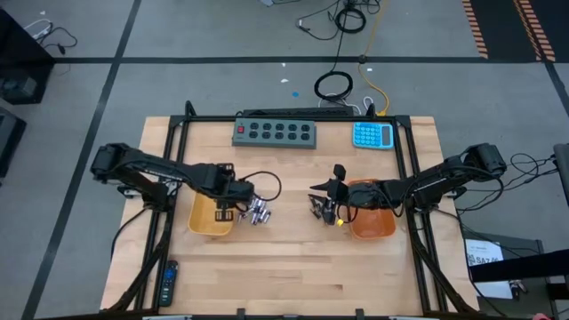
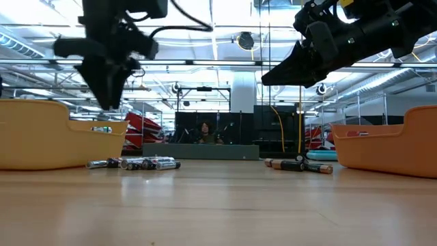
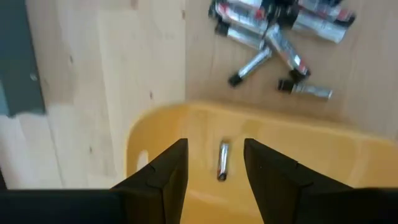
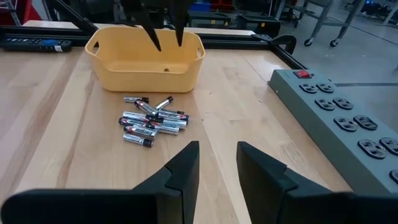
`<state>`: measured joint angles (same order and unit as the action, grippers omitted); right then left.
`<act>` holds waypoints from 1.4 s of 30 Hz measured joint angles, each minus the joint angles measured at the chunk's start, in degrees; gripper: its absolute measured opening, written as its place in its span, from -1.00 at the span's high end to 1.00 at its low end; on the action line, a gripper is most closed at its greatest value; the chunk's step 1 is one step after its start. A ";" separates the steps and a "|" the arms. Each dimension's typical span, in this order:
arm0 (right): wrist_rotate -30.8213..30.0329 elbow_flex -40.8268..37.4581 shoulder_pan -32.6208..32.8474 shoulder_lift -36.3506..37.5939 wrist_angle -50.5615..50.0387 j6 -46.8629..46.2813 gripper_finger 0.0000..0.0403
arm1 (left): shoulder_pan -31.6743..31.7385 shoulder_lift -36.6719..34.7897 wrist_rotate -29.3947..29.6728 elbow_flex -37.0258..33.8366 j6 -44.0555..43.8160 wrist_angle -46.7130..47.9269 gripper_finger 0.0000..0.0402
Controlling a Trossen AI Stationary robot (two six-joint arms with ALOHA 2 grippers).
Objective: Sort batteries
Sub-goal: Put the silver battery into the yellow bin
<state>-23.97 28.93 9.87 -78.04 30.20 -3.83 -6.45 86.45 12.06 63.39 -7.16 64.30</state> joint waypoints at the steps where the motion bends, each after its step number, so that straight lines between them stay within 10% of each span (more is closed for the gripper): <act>1: 0.00 0.00 0.00 0.00 0.00 -0.17 0.51 | -0.10 0.77 0.04 0.86 0.20 -0.25 0.17; 27: -0.02 -0.02 0.00 0.15 -0.22 1.56 0.51 | -5.68 21.28 -4.36 14.10 11.96 -13.36 0.17; 42: -0.02 -0.02 -0.02 1.01 -1.96 1.88 0.51 | -4.08 26.45 -4.72 14.13 15.80 -17.61 -0.21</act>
<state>-23.99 28.91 9.85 -77.03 28.24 -1.96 -10.53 112.90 7.34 77.52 8.63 46.69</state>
